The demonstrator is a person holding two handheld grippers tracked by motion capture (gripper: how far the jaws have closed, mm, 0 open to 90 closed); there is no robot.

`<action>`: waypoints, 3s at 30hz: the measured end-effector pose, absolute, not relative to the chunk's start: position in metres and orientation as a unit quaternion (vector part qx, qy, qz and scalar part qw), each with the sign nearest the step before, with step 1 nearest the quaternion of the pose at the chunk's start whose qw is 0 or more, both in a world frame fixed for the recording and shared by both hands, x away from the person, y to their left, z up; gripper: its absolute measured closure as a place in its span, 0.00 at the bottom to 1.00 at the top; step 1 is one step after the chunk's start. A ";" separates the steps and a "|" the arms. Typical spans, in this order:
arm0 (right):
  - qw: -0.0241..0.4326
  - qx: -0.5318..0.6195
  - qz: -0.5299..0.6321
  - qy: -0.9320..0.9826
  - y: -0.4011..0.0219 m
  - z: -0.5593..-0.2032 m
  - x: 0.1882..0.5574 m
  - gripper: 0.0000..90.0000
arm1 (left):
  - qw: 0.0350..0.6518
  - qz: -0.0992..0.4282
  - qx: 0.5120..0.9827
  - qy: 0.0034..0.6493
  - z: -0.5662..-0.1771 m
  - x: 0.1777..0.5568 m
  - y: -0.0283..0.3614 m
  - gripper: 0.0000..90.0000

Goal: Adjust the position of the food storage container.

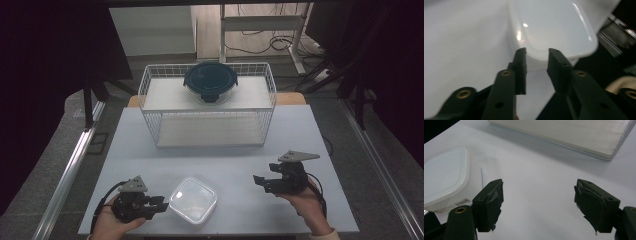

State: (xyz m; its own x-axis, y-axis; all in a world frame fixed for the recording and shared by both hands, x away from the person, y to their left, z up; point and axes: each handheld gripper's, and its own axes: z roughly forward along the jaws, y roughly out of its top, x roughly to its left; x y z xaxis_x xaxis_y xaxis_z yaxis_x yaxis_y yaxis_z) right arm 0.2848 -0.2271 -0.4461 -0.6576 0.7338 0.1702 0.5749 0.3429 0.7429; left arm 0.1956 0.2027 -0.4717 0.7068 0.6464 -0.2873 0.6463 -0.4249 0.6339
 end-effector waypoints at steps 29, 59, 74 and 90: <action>0.092 0.402 0.407 0.815 -0.225 -0.451 0.287 0.25 | 0.318 -0.043 0.899 0.297 -0.496 0.185 0.117 1.00; 0.089 0.403 0.407 0.815 -0.226 -0.453 0.288 0.25 | 0.302 0.003 0.890 0.341 -0.495 0.245 0.053 1.00; 0.091 0.406 0.410 0.812 -0.230 -0.451 0.288 0.25 | 0.349 0.009 0.874 0.339 -0.464 0.245 0.075 1.00; 0.091 0.410 0.409 0.810 -0.233 -0.452 0.289 0.25 | 0.353 0.057 0.836 0.417 -0.453 0.320 0.158 1.00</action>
State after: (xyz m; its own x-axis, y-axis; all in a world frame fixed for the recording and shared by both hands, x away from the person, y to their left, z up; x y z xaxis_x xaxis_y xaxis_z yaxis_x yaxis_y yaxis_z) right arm 0.2890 -0.2326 -0.4519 -0.6471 0.7387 0.1887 0.5906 0.3291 0.7368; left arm 0.3196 0.1576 -0.4527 0.6463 0.7368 -0.1985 0.6559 -0.4035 0.6379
